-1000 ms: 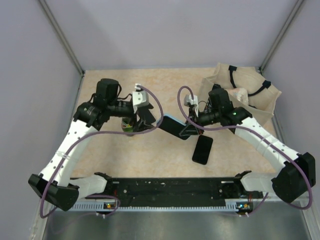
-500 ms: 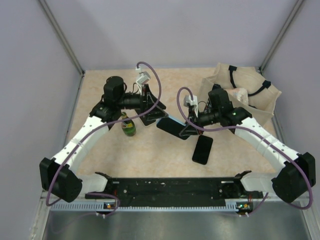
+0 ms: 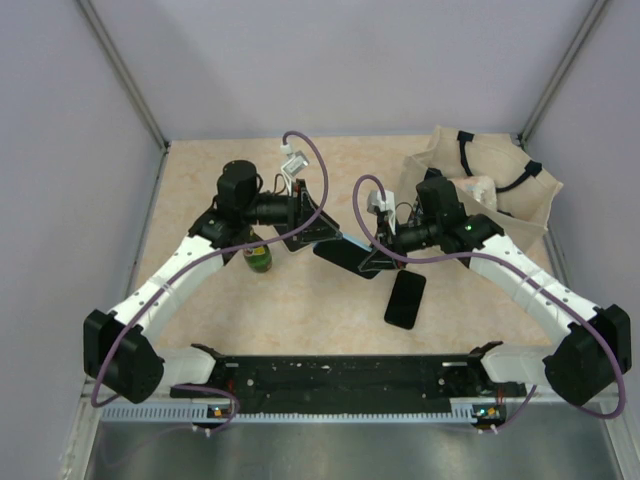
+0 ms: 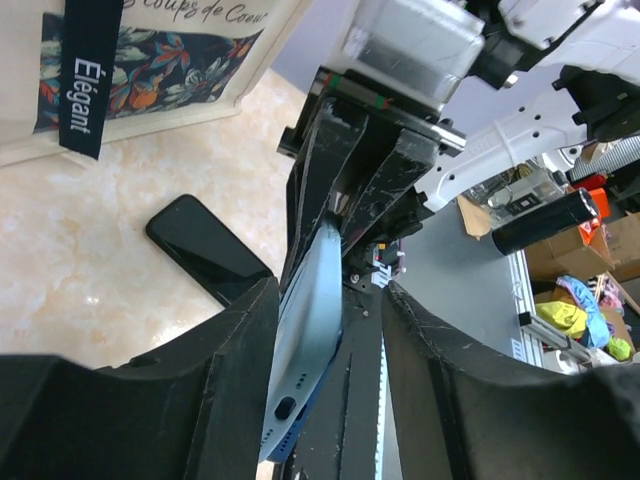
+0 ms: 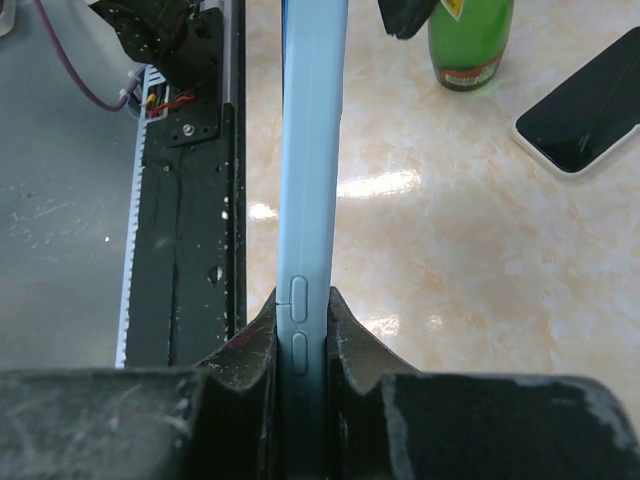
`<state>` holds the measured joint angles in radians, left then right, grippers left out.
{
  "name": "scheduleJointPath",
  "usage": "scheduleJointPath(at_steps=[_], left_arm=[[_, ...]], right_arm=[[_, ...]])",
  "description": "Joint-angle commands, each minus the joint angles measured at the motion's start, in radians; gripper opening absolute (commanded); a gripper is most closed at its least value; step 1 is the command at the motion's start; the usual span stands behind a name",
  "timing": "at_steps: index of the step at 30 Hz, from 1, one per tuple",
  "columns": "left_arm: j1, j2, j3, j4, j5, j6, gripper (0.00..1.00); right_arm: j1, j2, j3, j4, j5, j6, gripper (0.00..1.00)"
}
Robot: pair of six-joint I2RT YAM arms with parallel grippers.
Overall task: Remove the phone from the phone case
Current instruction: Remove the phone case from the phone.
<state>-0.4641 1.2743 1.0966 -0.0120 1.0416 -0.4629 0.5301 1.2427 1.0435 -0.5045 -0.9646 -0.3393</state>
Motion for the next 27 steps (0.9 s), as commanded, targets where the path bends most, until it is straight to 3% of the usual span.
scheduleJointPath(at_steps=[1,7,13,19,22,27], left_arm=[[-0.004,-0.015,-0.032,0.059,-0.014,-0.029,0.49],[-0.004,-0.018,-0.061,0.107,-0.014,-0.08,0.35],[-0.002,-0.016,-0.073,0.153,-0.006,-0.132,0.27],[-0.002,-0.013,-0.104,0.225,-0.009,-0.213,0.13],[-0.002,-0.006,-0.124,0.257,-0.026,-0.269,0.0],[-0.002,0.014,-0.162,0.31,-0.051,-0.355,0.0]], right_arm=[[0.016,-0.032,0.069,0.054,-0.033,-0.012,0.0],[0.016,-0.029,0.066,0.057,-0.026,-0.015,0.0],[0.019,-0.031,0.061,0.054,-0.014,-0.02,0.0],[0.028,-0.028,0.062,0.05,0.016,-0.032,0.0],[0.041,-0.028,0.067,0.046,0.041,-0.046,0.0],[0.054,-0.025,0.085,0.029,0.078,-0.075,0.0]])
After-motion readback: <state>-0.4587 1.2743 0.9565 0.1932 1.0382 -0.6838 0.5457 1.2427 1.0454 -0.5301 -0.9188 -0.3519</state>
